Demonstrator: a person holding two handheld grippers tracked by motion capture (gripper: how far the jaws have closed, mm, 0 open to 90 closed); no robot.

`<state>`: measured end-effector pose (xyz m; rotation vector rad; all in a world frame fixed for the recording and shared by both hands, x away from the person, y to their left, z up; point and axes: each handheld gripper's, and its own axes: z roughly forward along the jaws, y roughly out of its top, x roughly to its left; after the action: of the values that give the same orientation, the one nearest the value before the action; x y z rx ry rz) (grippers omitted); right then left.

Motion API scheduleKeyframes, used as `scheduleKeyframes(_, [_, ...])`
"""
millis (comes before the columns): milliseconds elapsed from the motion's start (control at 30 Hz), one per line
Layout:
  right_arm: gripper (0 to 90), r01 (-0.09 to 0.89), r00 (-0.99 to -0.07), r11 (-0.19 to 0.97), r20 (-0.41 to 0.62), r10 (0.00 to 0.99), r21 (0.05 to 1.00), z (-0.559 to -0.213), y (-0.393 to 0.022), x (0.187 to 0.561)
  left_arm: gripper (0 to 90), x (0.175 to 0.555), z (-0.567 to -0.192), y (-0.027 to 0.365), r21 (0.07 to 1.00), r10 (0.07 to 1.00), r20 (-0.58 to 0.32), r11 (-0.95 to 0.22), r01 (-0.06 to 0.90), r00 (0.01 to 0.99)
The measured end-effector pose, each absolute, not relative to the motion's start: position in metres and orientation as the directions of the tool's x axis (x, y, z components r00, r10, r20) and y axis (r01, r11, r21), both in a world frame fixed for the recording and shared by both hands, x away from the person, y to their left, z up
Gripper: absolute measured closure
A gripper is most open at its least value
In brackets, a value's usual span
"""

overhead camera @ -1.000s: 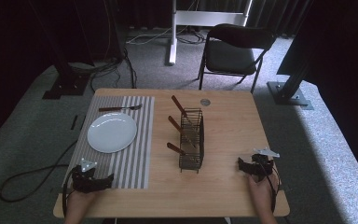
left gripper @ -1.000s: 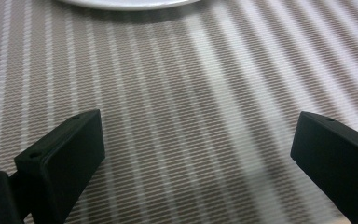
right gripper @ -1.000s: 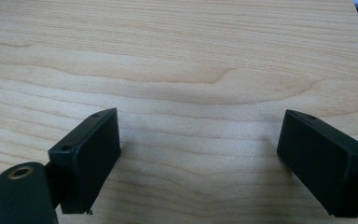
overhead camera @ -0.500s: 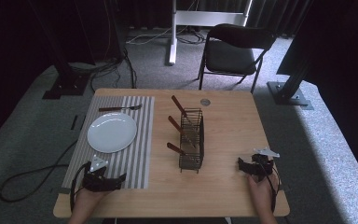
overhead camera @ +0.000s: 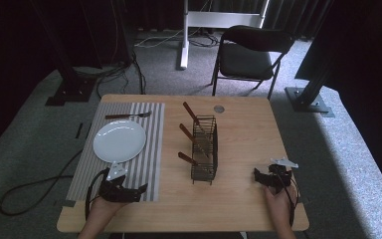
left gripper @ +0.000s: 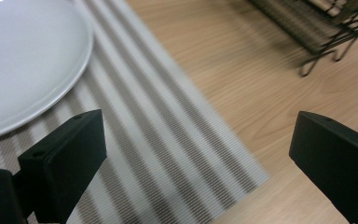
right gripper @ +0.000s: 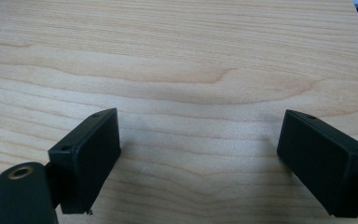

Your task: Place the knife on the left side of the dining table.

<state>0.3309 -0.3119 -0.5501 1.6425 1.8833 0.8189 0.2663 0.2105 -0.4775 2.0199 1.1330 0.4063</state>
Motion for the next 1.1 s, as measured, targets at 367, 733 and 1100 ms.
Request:
scheduleKeyframes(367, [12.4, 0.685, -0.142, 0.088, 0.013, 0.990, 0.723, -0.550, -0.312, 0.331, 4.0, 0.265, -0.458, 0.188, 0.781, 0.772, -0.103, -0.328, 0.532, 0.627])
scheduleKeyframes(733, [12.4, 0.685, -0.142, 0.088, 0.013, 0.990, 0.723, -0.550, -0.312, 0.331, 4.7, 0.270, -0.441, 0.161, 0.798, 0.730, -0.077, -0.363, 0.481, 0.679])
scheduleKeyframes(1100, [12.4, 0.684, -0.143, 0.090, 0.012, 0.990, 0.724, -0.550, -0.312, 0.331, 5.7, 0.280, -0.426, 0.139, 0.819, 0.681, -0.099, -0.359, 0.448, 0.726])
